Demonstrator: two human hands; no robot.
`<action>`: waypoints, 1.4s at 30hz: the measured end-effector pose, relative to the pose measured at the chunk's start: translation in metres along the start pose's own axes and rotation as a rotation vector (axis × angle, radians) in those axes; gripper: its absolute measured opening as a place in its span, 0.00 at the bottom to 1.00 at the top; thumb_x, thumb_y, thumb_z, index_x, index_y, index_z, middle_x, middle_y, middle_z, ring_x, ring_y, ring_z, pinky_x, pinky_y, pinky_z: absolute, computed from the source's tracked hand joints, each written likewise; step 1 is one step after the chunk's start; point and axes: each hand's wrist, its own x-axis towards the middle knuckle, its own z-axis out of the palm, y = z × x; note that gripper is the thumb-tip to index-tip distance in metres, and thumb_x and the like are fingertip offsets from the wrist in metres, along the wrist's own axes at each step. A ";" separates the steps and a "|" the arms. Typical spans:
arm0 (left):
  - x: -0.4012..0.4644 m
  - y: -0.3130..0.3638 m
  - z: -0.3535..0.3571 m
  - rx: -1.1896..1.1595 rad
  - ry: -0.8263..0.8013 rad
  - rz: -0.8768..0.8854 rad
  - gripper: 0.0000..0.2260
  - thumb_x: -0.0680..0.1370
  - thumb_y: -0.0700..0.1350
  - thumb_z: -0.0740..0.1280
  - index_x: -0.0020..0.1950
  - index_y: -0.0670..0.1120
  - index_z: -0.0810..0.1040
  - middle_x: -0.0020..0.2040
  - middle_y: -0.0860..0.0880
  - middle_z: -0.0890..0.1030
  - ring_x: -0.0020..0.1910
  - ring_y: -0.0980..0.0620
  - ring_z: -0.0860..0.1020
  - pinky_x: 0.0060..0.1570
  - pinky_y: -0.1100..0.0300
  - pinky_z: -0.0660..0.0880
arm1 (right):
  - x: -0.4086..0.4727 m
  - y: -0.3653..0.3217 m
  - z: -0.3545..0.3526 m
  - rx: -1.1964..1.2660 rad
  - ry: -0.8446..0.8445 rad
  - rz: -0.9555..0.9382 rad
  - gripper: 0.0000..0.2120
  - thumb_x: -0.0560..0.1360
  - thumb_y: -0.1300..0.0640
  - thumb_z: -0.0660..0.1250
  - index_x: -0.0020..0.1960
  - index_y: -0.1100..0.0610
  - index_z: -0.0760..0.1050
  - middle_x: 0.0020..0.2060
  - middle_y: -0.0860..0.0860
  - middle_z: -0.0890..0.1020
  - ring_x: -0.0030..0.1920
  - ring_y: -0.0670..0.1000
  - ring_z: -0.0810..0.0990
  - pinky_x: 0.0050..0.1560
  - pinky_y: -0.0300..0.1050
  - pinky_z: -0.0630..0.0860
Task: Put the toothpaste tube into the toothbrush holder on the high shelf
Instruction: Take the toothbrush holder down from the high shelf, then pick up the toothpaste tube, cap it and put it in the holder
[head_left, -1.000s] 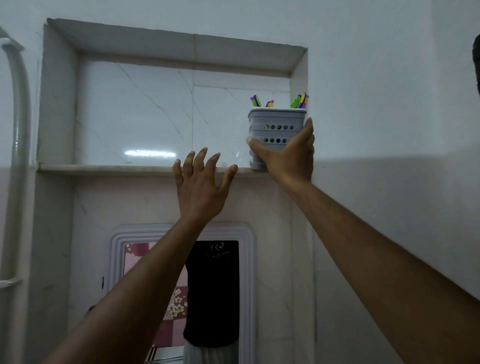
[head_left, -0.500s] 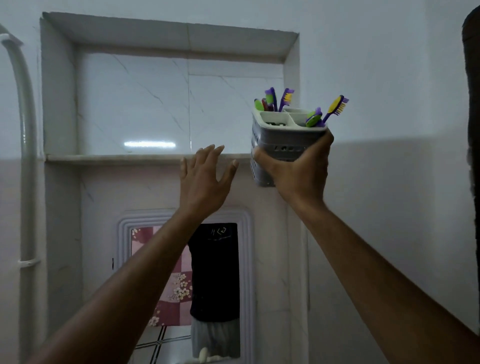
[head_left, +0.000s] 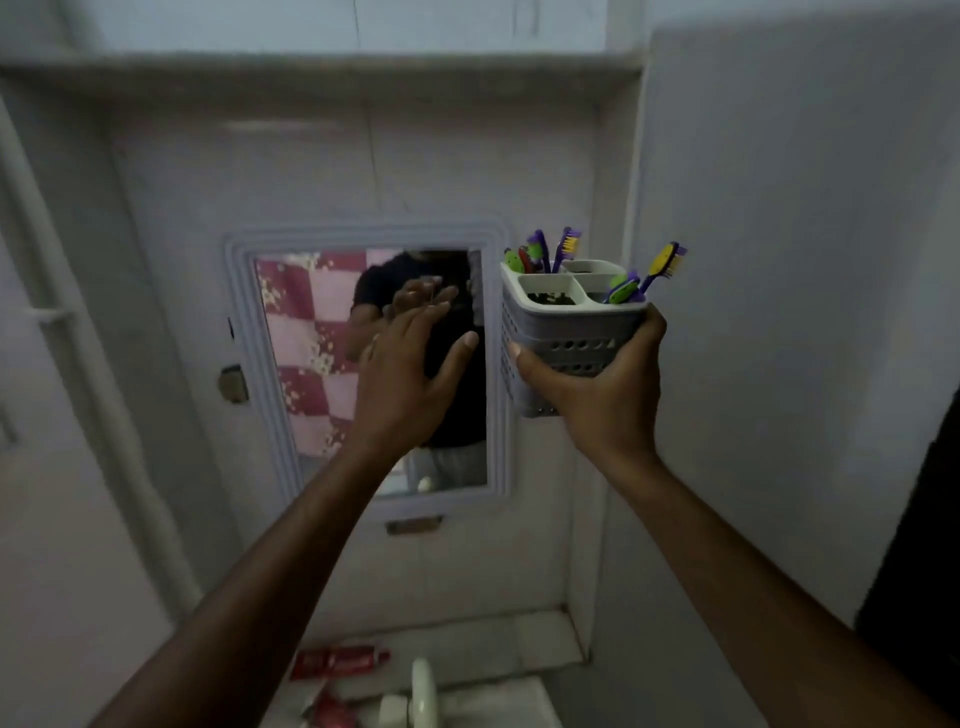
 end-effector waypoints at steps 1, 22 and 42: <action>-0.019 -0.006 0.006 -0.028 -0.014 -0.025 0.26 0.85 0.64 0.63 0.78 0.52 0.74 0.77 0.53 0.75 0.76 0.53 0.73 0.72 0.41 0.74 | -0.015 0.012 -0.001 -0.008 -0.014 0.023 0.56 0.61 0.41 0.91 0.79 0.55 0.66 0.70 0.50 0.81 0.67 0.53 0.85 0.62 0.59 0.85; -0.319 -0.141 0.097 -0.153 -0.404 -0.571 0.23 0.85 0.63 0.64 0.75 0.53 0.77 0.71 0.53 0.80 0.70 0.55 0.77 0.69 0.51 0.76 | -0.275 0.217 0.015 -0.385 -0.340 0.548 0.59 0.56 0.30 0.83 0.80 0.47 0.64 0.70 0.54 0.80 0.69 0.60 0.81 0.62 0.57 0.83; -0.432 -0.225 0.102 0.028 -0.772 -0.620 0.17 0.81 0.37 0.69 0.70 0.38 0.79 0.63 0.39 0.83 0.62 0.38 0.81 0.62 0.44 0.78 | -0.373 0.288 0.024 -0.540 -0.445 0.780 0.61 0.60 0.43 0.92 0.79 0.57 0.58 0.74 0.54 0.78 0.69 0.57 0.82 0.60 0.51 0.81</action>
